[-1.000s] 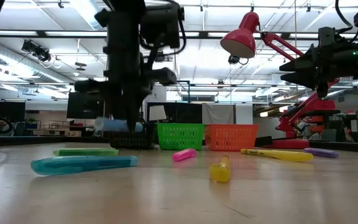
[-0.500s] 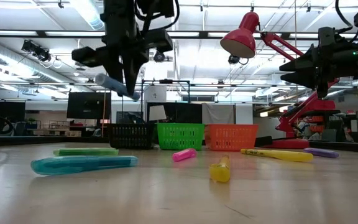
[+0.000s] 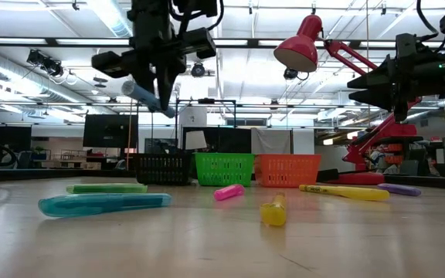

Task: Pick & Place Markers
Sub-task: Put the large blue highlighter pen into the green bin

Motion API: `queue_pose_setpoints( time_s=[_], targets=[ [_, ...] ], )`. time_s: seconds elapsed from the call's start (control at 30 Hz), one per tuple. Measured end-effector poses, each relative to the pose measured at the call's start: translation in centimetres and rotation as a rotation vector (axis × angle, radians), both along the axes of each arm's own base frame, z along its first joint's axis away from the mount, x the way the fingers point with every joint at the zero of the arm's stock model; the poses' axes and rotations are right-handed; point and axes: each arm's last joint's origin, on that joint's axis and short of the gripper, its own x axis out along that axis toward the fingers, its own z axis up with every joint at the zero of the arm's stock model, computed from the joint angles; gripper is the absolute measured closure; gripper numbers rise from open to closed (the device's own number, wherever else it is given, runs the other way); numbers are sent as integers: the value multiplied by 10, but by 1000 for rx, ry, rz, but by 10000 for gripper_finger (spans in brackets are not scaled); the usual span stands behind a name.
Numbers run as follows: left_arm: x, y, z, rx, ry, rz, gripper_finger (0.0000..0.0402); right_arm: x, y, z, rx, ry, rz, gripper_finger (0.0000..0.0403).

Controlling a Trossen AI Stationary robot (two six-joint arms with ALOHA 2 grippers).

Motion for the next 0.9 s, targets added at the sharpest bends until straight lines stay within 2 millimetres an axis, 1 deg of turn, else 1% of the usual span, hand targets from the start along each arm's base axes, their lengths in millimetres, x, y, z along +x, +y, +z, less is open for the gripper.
queue_pose_setpoints(
  time_s=[0.2, 0.3, 0.47, 0.83, 0.9],
  targets=[
    [11, 22, 6, 10, -12, 19, 336, 0, 0, 0, 0, 0, 0, 233],
    [14, 34, 7, -1, 20, 15, 336, 0, 0, 0, 1, 2, 0, 233],
    [29, 57, 2, -5, 25, 33, 336, 0, 0, 0, 0, 2, 0, 233],
    [73, 115, -2, 8, -30, 67, 336, 0, 0, 0, 0, -1, 0, 233],
    [78, 124, -4, 13, -36, 82, 336, 0, 0, 0, 0, 0, 0, 233]
  ],
)
